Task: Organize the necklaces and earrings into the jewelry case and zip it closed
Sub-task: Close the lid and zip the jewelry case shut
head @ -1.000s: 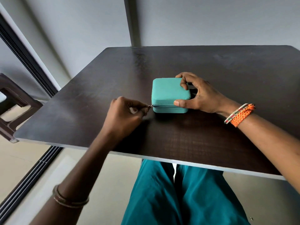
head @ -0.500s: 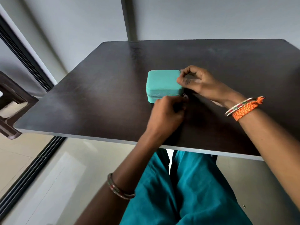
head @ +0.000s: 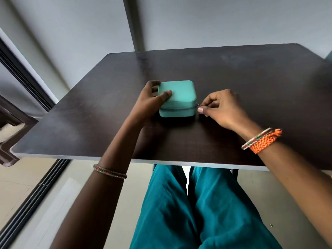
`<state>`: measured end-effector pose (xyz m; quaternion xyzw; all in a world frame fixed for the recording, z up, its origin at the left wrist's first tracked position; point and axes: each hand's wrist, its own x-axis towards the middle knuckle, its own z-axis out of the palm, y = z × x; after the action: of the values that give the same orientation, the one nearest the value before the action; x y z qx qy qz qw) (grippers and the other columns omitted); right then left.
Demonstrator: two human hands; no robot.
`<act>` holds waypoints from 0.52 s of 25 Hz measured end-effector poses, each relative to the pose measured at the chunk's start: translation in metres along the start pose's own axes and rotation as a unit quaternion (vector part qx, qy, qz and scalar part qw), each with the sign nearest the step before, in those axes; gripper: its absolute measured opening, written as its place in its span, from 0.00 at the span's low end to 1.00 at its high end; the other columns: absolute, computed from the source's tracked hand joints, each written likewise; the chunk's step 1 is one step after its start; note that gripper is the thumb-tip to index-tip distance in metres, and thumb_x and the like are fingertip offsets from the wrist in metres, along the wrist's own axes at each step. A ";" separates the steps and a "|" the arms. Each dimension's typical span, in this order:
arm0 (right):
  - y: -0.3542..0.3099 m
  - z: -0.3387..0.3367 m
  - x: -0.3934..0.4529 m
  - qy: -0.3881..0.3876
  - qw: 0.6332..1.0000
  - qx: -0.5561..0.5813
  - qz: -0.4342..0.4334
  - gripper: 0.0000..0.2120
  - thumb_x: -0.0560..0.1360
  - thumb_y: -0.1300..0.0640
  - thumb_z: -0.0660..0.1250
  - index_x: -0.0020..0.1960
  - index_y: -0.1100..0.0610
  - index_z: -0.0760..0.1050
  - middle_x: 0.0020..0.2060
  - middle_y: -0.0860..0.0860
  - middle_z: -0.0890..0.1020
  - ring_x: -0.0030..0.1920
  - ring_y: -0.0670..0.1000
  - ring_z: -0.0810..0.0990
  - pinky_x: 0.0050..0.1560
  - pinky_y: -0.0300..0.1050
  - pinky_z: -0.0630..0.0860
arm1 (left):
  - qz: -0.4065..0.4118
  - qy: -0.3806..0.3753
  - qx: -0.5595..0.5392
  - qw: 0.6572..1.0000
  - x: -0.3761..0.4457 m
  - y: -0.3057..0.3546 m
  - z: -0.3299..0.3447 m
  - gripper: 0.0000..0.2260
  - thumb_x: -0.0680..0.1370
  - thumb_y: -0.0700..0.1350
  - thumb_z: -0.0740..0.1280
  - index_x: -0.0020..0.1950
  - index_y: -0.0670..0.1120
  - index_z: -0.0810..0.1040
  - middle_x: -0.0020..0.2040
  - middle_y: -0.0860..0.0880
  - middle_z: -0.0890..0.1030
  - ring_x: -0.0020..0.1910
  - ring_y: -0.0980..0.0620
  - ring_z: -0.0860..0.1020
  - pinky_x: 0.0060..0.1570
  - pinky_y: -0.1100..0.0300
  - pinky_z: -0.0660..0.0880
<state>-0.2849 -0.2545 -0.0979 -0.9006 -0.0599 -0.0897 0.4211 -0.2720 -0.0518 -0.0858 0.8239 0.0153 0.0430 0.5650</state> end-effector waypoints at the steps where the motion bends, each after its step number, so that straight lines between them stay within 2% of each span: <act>1: 0.001 -0.004 0.001 -0.007 1.000 0.023 0.013 0.05 0.68 0.57 0.75 0.36 0.54 0.81 0.30 0.49 0.83 0.31 0.44 0.80 0.33 0.37 0.74 | -0.006 -0.001 -0.028 1.000 0.001 -0.002 0.001 0.23 0.75 0.45 0.69 0.68 0.43 0.68 0.62 0.46 0.75 0.51 0.54 0.77 0.43 0.70 0.75; 3: 0.003 -0.010 0.006 -0.016 0.997 0.066 0.037 0.05 0.68 0.60 0.75 0.35 0.54 0.81 0.30 0.51 0.83 0.28 0.42 0.79 0.26 0.32 0.70 | -0.007 0.006 -0.051 0.999 0.001 -0.006 0.001 0.22 0.76 0.44 0.68 0.68 0.44 0.68 0.63 0.46 0.74 0.53 0.53 0.77 0.45 0.69 0.75; 6: 0.004 -0.010 0.028 0.008 0.989 0.116 0.092 0.08 0.69 0.64 0.73 0.33 0.55 0.80 0.31 0.52 0.83 0.27 0.44 0.78 0.20 0.33 0.68 | 0.011 0.012 -0.081 0.997 -0.002 -0.008 0.004 0.21 0.76 0.43 0.68 0.68 0.44 0.67 0.63 0.47 0.73 0.56 0.52 0.76 0.51 0.61 0.76; 9: 0.001 -0.004 0.059 0.031 0.983 0.137 0.123 0.07 0.69 0.63 0.73 0.33 0.54 0.81 0.32 0.50 0.84 0.31 0.45 0.82 0.23 0.34 0.71 | 0.015 0.018 -0.095 0.995 -0.003 -0.011 0.005 0.21 0.76 0.43 0.68 0.67 0.45 0.68 0.63 0.47 0.74 0.59 0.51 0.76 0.56 0.56 0.76; 13: 0.001 0.008 0.088 0.005 0.979 0.168 0.117 0.09 0.70 0.67 0.70 0.35 0.55 0.82 0.33 0.49 0.84 0.34 0.46 0.83 0.26 0.34 0.72 | 0.037 0.029 -0.097 0.994 -0.002 -0.016 0.008 0.20 0.76 0.44 0.69 0.66 0.46 0.69 0.62 0.48 0.75 0.61 0.50 0.76 0.58 0.59 0.75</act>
<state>-0.1980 -0.2468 -0.0851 -0.8174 0.0333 -0.0330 0.5742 -0.2726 -0.0539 -0.1038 0.7636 -0.0034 0.0888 0.6395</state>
